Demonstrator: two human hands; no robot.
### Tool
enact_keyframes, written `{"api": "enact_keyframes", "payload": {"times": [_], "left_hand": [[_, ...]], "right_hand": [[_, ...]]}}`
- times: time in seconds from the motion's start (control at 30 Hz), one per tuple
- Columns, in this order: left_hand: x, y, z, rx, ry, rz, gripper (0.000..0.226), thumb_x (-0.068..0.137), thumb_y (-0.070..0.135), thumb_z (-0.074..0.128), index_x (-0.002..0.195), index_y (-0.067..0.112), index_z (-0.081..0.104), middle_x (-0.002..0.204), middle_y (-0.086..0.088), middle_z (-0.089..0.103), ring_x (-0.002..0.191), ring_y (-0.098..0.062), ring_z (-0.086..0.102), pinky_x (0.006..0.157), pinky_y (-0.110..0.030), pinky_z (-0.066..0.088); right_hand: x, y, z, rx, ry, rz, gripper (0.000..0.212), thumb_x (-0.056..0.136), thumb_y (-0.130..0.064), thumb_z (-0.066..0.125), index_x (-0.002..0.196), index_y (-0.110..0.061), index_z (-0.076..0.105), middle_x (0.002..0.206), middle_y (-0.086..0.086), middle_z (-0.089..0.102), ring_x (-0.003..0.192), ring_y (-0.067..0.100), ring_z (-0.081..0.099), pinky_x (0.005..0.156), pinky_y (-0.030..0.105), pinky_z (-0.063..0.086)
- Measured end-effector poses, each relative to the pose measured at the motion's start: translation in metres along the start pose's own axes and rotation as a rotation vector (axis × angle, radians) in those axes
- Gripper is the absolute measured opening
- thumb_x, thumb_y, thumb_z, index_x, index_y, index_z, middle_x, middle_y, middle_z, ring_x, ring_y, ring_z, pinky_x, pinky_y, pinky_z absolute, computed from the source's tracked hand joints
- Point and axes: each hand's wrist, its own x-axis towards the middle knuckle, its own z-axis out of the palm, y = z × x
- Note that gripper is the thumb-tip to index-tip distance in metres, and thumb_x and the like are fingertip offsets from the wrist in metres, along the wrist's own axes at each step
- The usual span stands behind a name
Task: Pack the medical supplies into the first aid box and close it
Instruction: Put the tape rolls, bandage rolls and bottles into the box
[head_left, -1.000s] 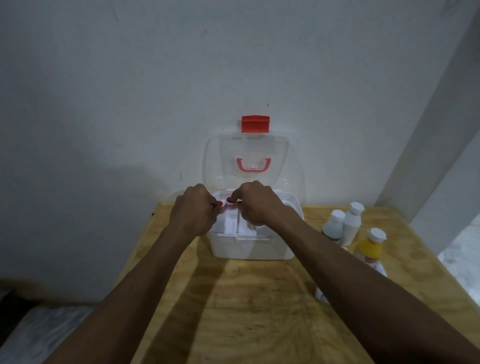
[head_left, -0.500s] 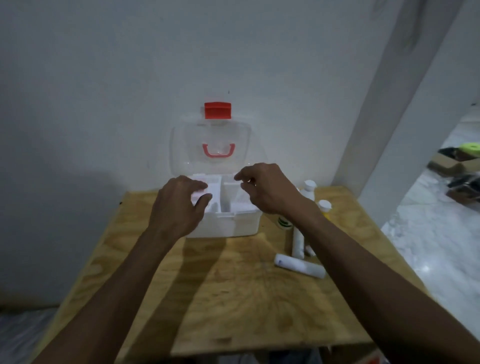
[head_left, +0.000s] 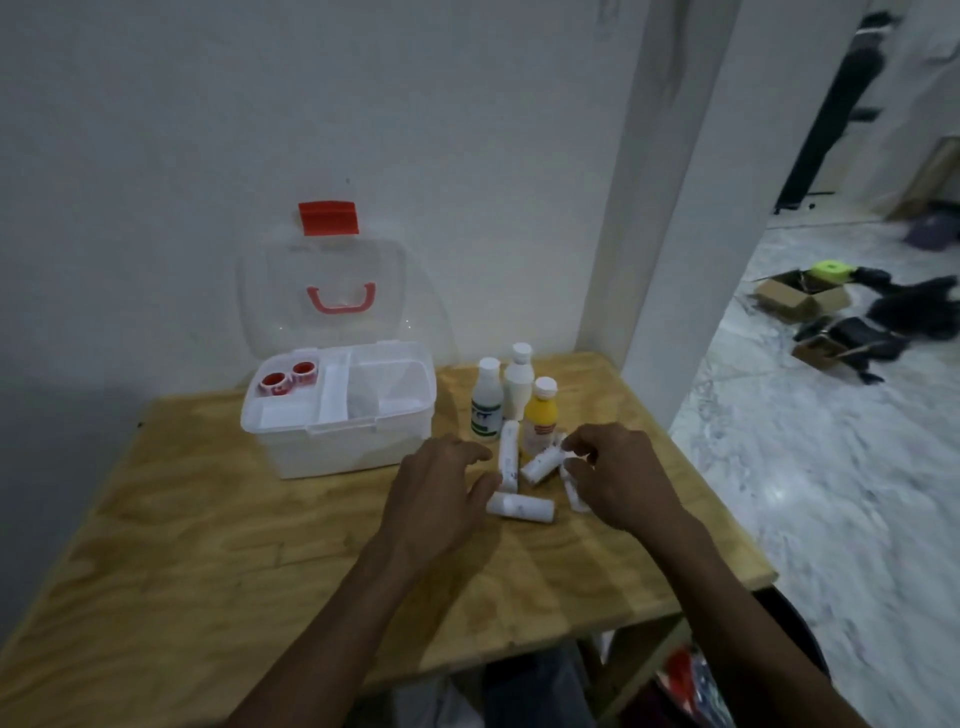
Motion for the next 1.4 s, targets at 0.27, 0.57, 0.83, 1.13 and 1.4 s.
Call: {"api": "enact_keyframes", "payload": {"times": [0.27, 0.57, 0.83, 1.13, 1.4], "left_hand": [[0.025, 0.042, 0.034, 0.106, -0.083, 0.039, 0.023, 0.091, 0.037, 0.051, 0.086, 0.025, 0.069, 0.089, 0.0, 0.068, 0.085, -0.019, 0.058, 0.069, -0.035, 0.046], [0.037, 0.053, 0.053, 0.228, -0.066, -0.054, 0.018, 0.094, 0.026, 0.049, 0.097, 0.022, 0.066, 0.102, -0.003, 0.062, 0.1, -0.025, 0.053, 0.083, -0.037, 0.04], [0.018, 0.05, 0.029, -0.036, 0.063, -0.01, 0.022, 0.089, 0.03, 0.061, 0.105, 0.018, 0.07, 0.103, -0.003, 0.071, 0.095, -0.021, 0.056, 0.08, -0.036, 0.046], [-0.017, 0.015, -0.048, -0.171, 0.317, -0.035, 0.02, 0.084, 0.021, 0.072, 0.103, 0.016, 0.071, 0.093, 0.001, 0.07, 0.083, -0.014, 0.063, 0.072, -0.03, 0.051], [-0.031, -0.066, -0.122, 0.022, 0.409, -0.232, 0.026, 0.081, 0.024, 0.075, 0.105, 0.012, 0.073, 0.098, -0.004, 0.073, 0.08, -0.016, 0.064, 0.072, -0.026, 0.046]], "right_hand": [[0.005, 0.023, 0.016, 0.062, -0.033, 0.19, 0.042, 0.082, -0.032, 0.072, 0.116, -0.009, 0.062, 0.118, 0.012, 0.064, 0.102, 0.031, 0.062, 0.085, 0.037, 0.051], [0.005, 0.021, 0.023, 0.056, -0.002, 0.222, 0.032, 0.095, -0.033, 0.055, 0.108, -0.005, 0.062, 0.114, 0.015, 0.063, 0.105, 0.031, 0.058, 0.086, 0.033, 0.041], [-0.008, 0.03, 0.011, 0.283, -0.01, 0.345, 0.047, 0.074, -0.021, 0.074, 0.117, -0.008, 0.063, 0.106, 0.011, 0.067, 0.09, 0.022, 0.066, 0.068, 0.034, 0.058], [-0.016, -0.043, 0.007, 0.478, 0.009, 0.138, 0.038, 0.071, -0.02, 0.077, 0.109, -0.023, 0.069, 0.084, -0.01, 0.072, 0.069, 0.002, 0.068, 0.061, 0.026, 0.057], [0.028, -0.144, 0.044, 0.565, -0.053, -0.01, 0.038, 0.071, -0.024, 0.076, 0.108, -0.022, 0.067, 0.08, -0.007, 0.071, 0.069, 0.006, 0.068, 0.065, 0.032, 0.06]]}}
